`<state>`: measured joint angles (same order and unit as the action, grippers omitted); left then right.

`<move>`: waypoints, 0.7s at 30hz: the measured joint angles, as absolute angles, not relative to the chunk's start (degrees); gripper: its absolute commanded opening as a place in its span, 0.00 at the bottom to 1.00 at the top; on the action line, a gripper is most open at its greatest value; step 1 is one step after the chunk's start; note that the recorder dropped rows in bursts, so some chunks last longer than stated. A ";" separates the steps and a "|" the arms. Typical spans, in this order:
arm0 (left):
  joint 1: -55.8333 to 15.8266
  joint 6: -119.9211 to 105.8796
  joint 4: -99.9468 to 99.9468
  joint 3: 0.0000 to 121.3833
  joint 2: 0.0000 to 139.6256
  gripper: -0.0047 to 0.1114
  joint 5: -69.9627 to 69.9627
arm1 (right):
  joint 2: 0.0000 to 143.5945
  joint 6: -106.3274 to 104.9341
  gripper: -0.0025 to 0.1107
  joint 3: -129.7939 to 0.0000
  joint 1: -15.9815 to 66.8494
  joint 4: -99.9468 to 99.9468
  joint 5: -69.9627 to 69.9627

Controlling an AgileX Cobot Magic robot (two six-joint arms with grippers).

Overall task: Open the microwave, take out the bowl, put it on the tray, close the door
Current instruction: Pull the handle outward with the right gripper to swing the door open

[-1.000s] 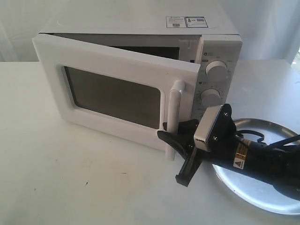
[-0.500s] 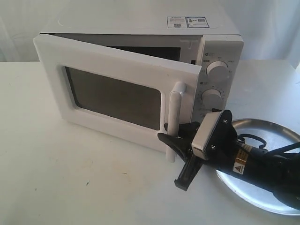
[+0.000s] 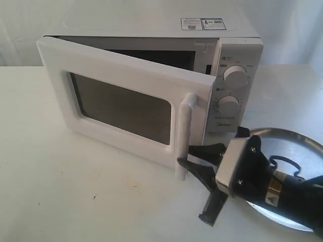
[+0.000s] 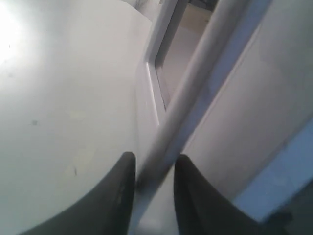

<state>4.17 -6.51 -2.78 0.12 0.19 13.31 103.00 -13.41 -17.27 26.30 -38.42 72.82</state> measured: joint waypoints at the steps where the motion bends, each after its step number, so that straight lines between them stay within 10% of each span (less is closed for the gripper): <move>1: 4.17 -6.51 -2.78 0.12 0.19 0.04 13.31 | 102.46 -13.96 0.42 -16.16 25.87 -38.28 71.32; 6: 4.17 -6.51 -2.78 0.12 0.19 0.04 13.31 | 97.75 -15.22 0.35 -12.43 25.59 -37.78 69.49; 11: 4.17 -6.51 -2.78 0.12 0.19 0.04 13.31 | 91.53 -17.50 0.02 -9.78 25.59 -31.79 69.49; 21: 4.17 -6.51 -2.78 0.12 0.19 0.04 13.31 | 86.25 -17.61 0.02 -14.06 25.59 -13.16 69.49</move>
<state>4.17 -6.51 -2.78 0.12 0.19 13.31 86.25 -17.61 -14.06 25.59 -13.16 69.49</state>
